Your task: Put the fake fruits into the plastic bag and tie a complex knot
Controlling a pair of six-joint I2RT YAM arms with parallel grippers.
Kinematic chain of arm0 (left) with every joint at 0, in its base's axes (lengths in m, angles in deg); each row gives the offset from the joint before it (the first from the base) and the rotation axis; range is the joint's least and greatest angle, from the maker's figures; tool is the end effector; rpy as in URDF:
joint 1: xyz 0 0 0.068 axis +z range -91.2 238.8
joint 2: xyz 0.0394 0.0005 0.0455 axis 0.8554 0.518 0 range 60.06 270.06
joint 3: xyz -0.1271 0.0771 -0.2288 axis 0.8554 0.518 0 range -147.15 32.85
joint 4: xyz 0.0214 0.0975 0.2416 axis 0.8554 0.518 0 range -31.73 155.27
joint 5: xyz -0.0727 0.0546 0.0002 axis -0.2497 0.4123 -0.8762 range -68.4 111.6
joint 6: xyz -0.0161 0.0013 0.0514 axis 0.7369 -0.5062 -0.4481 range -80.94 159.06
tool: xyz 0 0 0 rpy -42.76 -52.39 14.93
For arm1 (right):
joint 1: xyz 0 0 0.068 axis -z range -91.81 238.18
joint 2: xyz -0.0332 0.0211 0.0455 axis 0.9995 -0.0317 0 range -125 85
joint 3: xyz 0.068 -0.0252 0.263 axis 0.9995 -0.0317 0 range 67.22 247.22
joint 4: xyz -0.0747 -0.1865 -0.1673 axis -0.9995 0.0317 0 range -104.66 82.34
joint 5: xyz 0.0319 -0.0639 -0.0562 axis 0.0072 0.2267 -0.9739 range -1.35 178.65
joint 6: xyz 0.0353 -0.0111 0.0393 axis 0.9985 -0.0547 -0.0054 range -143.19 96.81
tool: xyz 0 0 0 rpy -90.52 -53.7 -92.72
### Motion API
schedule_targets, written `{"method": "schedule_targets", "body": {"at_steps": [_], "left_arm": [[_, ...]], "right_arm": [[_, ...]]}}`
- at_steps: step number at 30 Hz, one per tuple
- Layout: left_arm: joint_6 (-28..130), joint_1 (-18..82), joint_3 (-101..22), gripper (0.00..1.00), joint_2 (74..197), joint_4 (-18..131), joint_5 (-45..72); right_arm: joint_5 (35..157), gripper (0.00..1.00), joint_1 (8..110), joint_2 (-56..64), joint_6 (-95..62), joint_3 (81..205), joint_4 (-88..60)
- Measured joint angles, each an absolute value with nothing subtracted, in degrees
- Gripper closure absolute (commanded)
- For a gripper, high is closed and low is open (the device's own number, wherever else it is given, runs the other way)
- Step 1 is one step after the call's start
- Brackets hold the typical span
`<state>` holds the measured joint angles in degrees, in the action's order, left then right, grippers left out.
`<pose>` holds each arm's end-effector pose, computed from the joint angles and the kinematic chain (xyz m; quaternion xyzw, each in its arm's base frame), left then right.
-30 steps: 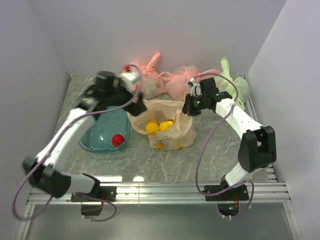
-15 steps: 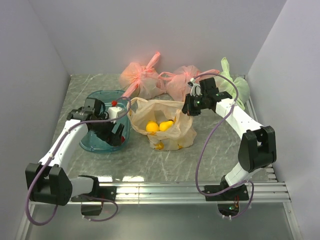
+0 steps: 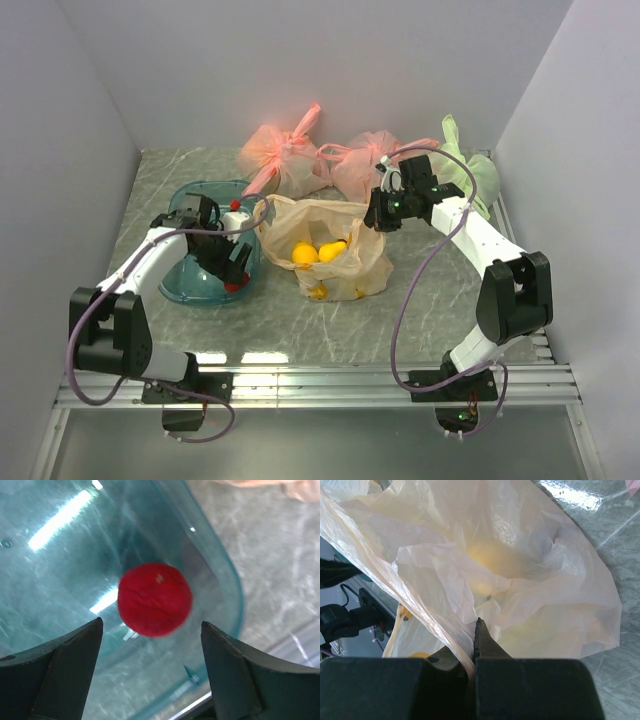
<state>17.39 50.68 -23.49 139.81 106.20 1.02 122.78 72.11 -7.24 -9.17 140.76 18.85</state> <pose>0.2516 -0.0485 0.2294 0.2776 0.9308 -0.1562 0.1793 0.3260 0.1146 0.2738 -0.1112 0.9026 0.3485 0.2268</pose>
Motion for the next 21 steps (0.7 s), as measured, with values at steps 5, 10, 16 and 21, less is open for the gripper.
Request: {"method": "schedule_targets", "body": {"at_steps": [5,10,16,21], "left_arm": [[16.6,50.7,-20.8,0.12,143.0,101.8,2.8],[16.3,50.7,-16.2,0.16,145.6,97.5,5.7],[16.8,50.7,-15.1,0.29,147.0,92.9,8.2],[17.1,51.2,-18.4,0.48,148.2,93.7,7.7]], "right_arm": [[122.8,1.00,72.1,-7.2,-9.2,140.8,18.9],[122.8,1.00,72.1,-7.3,-9.2,140.8,18.9],[122.8,1.00,72.1,-8.1,-9.2,140.8,18.9],[122.8,1.00,72.1,-8.3,-9.2,140.8,19.0]]}}
